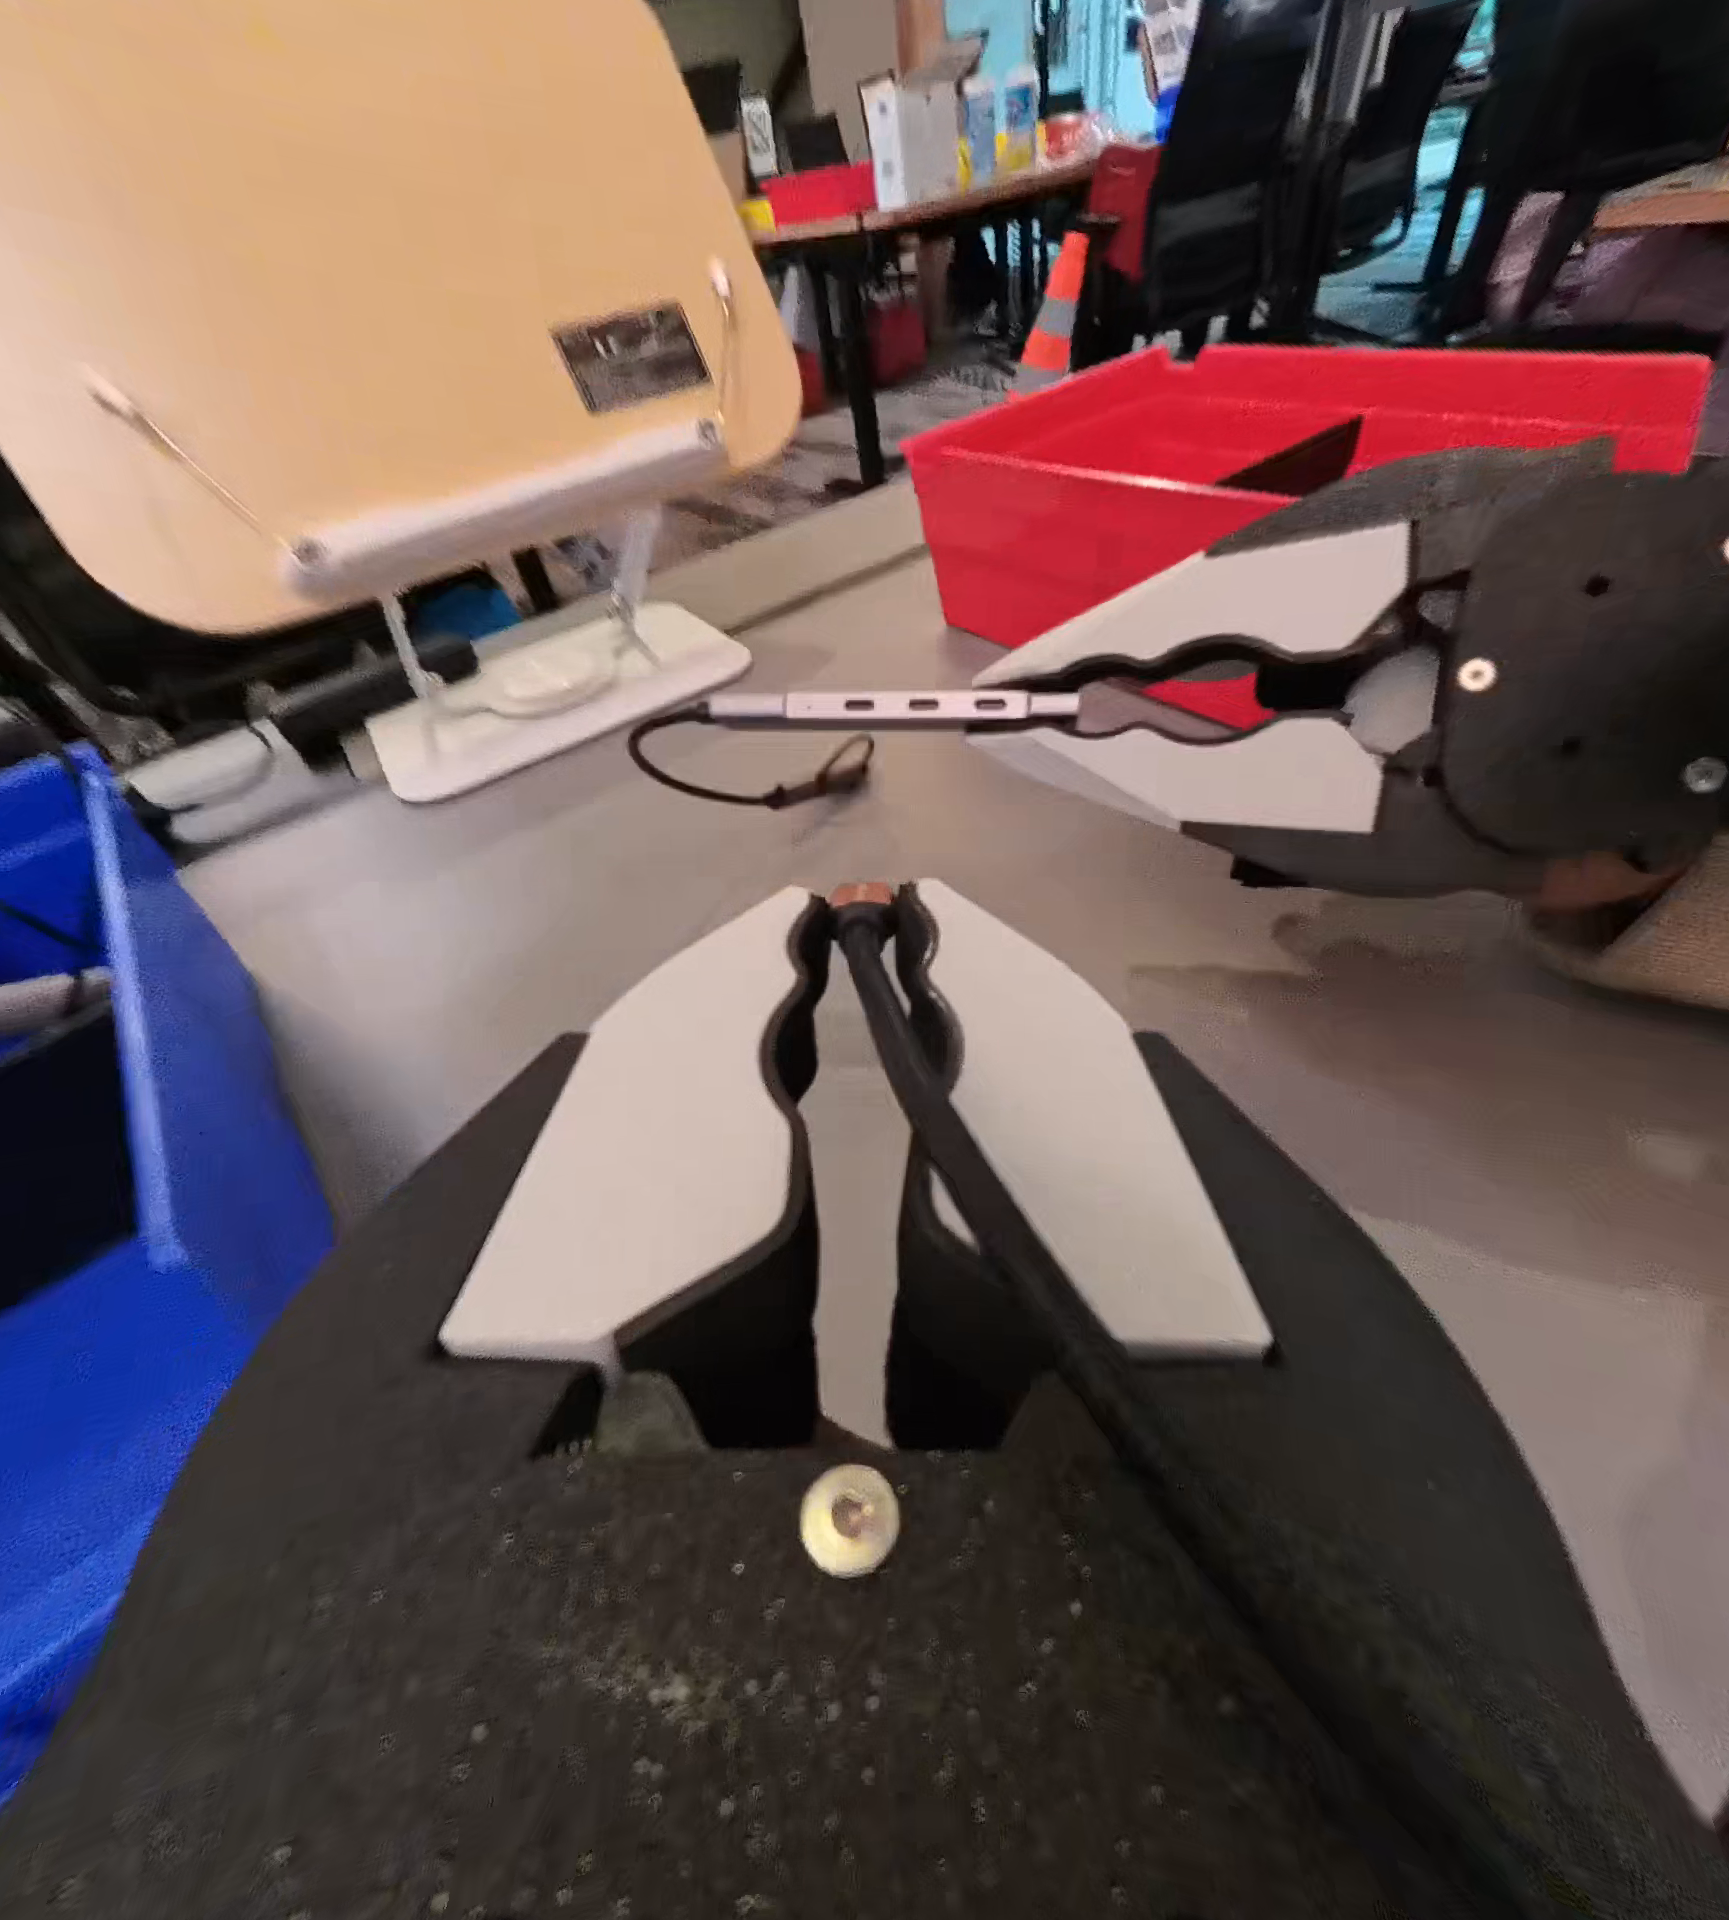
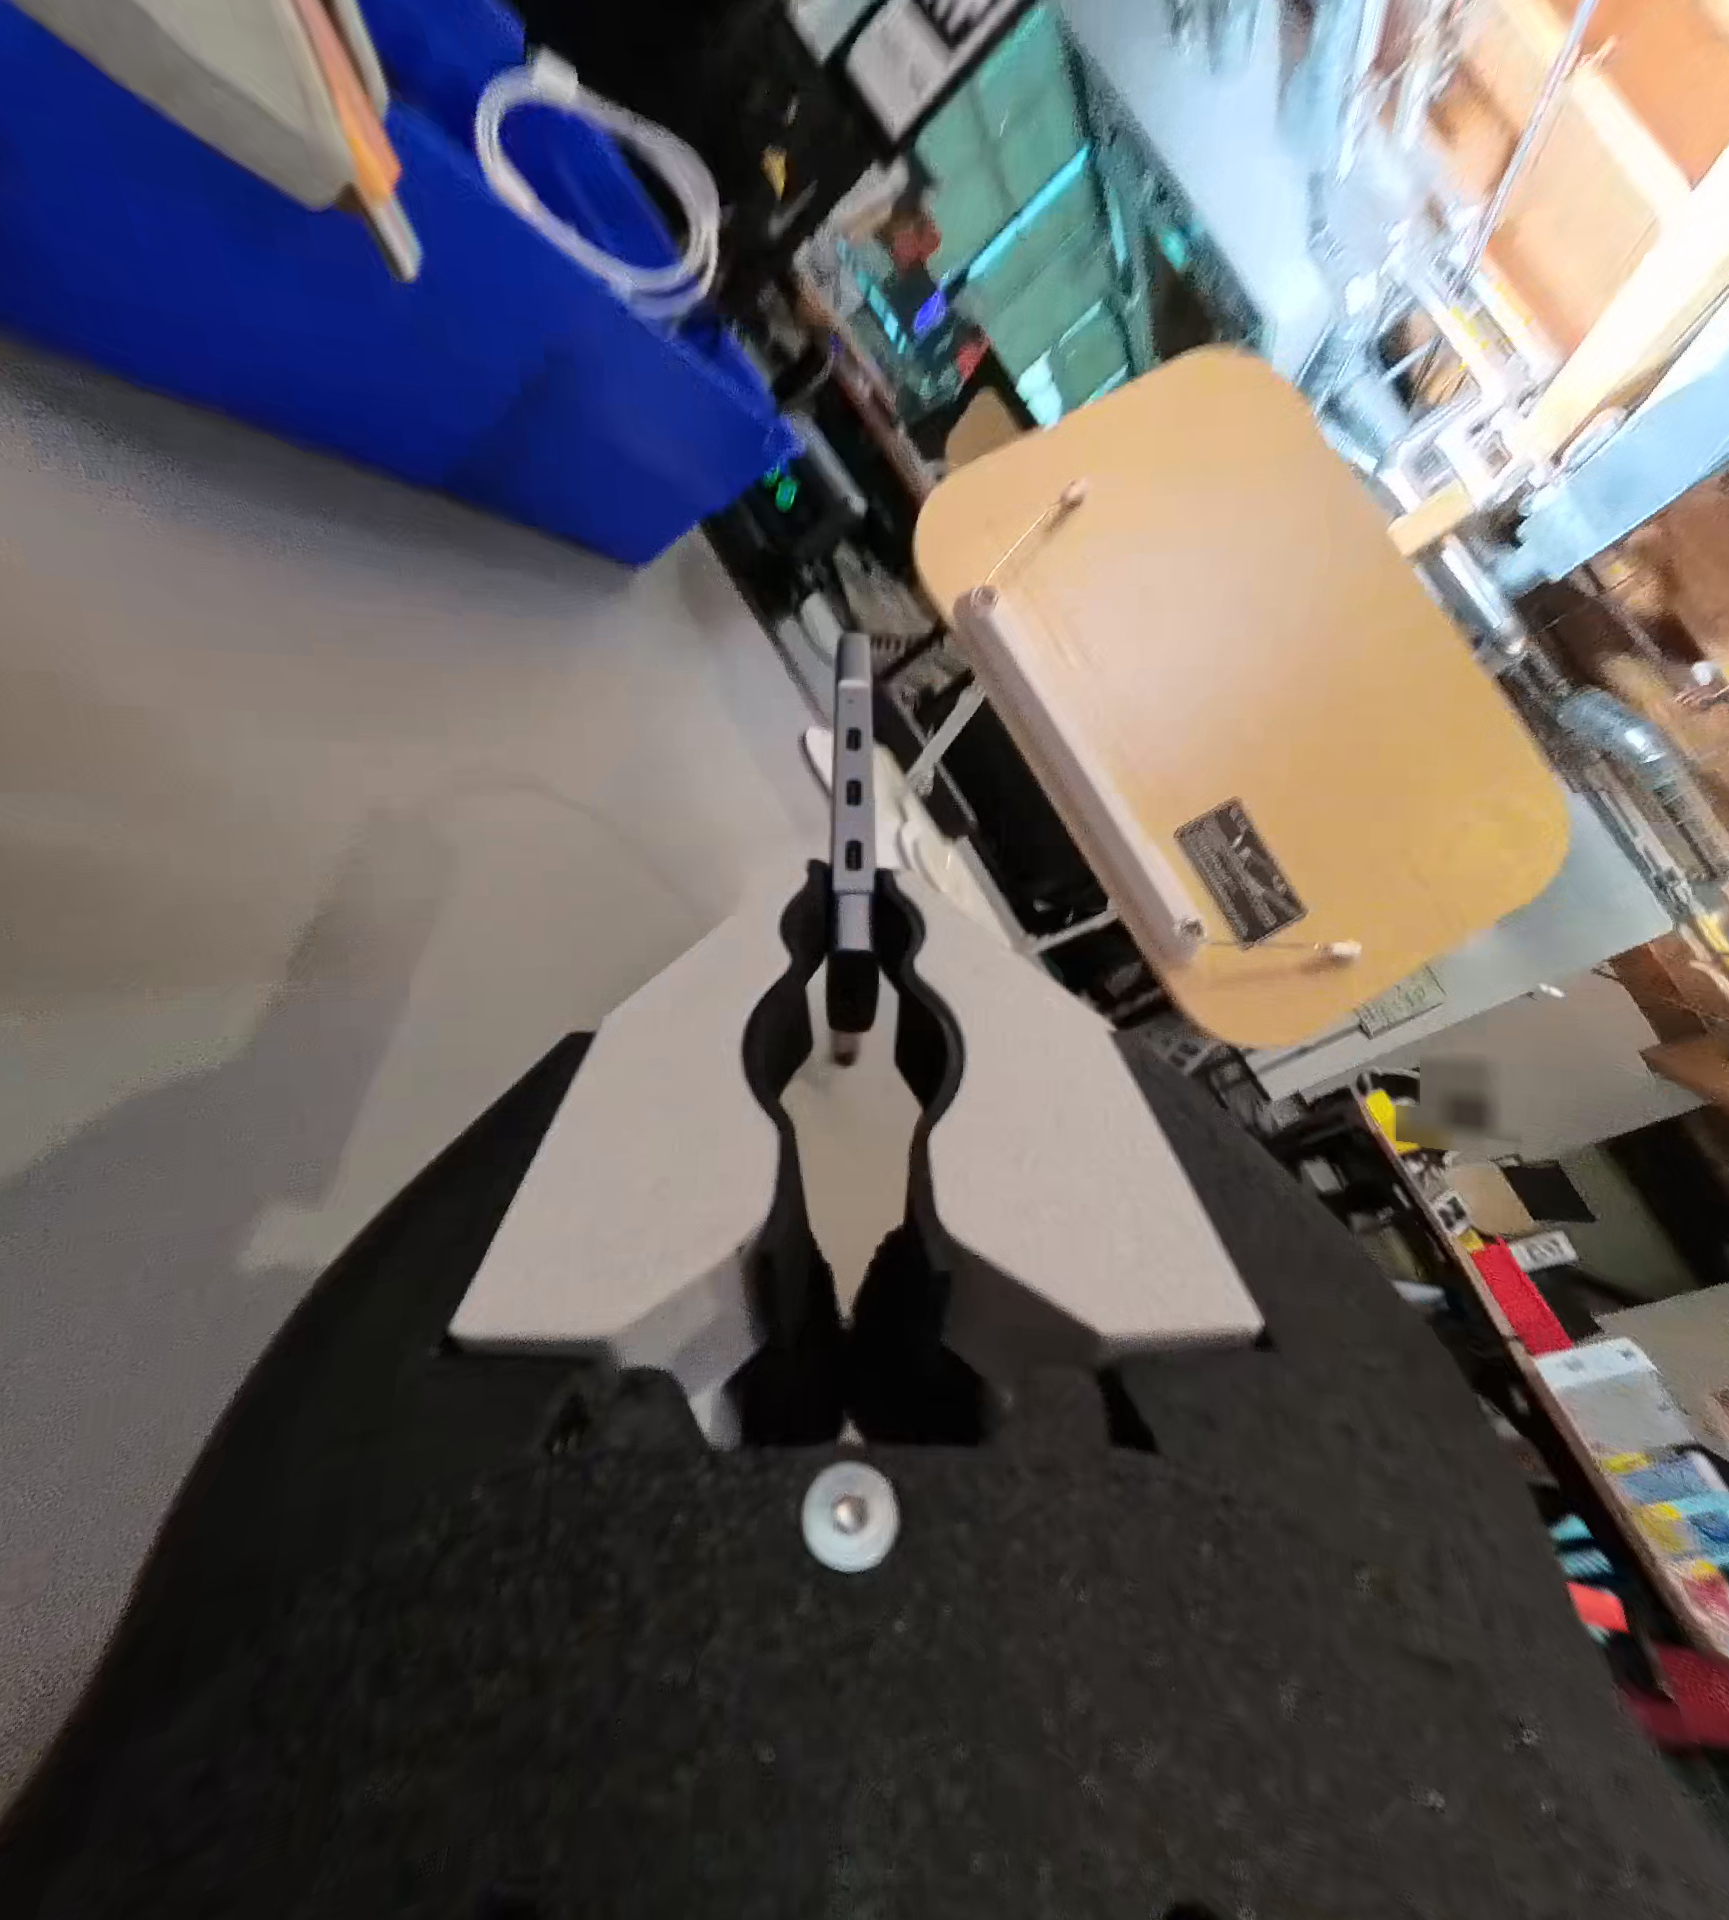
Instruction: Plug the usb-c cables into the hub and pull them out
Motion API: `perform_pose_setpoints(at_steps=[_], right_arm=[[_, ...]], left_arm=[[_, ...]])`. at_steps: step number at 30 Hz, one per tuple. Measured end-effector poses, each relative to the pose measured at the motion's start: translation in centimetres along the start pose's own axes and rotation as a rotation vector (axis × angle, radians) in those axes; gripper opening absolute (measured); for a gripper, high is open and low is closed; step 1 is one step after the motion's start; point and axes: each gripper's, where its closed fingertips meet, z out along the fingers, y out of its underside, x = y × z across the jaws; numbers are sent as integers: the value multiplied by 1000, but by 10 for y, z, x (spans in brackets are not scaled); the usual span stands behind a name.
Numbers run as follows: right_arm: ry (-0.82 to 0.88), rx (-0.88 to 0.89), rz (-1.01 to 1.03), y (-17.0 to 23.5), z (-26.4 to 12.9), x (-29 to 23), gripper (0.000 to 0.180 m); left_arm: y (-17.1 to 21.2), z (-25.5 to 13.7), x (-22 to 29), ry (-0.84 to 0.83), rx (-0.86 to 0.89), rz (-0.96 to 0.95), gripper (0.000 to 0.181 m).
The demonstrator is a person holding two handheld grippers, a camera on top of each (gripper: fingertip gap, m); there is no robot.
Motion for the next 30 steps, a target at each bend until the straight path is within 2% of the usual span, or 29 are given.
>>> perform_pose_setpoints(at_steps=[3, 12, 15, 23, 27, 30], right_arm=[[-34, -8, -54, 7, 0, -13, 9], [-37, 30, 110, -1, -3, 8, 9], [-106, 29, 195, -8, -8, 25, 8], [10, 76, 574, -1, -50, 195, 8], [11, 12, 713, 31, -74, 252, 8], [-3, -109, 770, 74, -79, 274, 8]], left_arm=[[21, 13, 2, 56, -79, -48, 12], [33, 18, 5, 66, -122, -19, 12], [37, 20, 4, 64, -137, 12, 12], [39, 20, -5, 57, -134, -30, 12], [38, 18, -3, 64, -128, -11, 12], [37, 18, 1, 75, -125, 3, 12]])
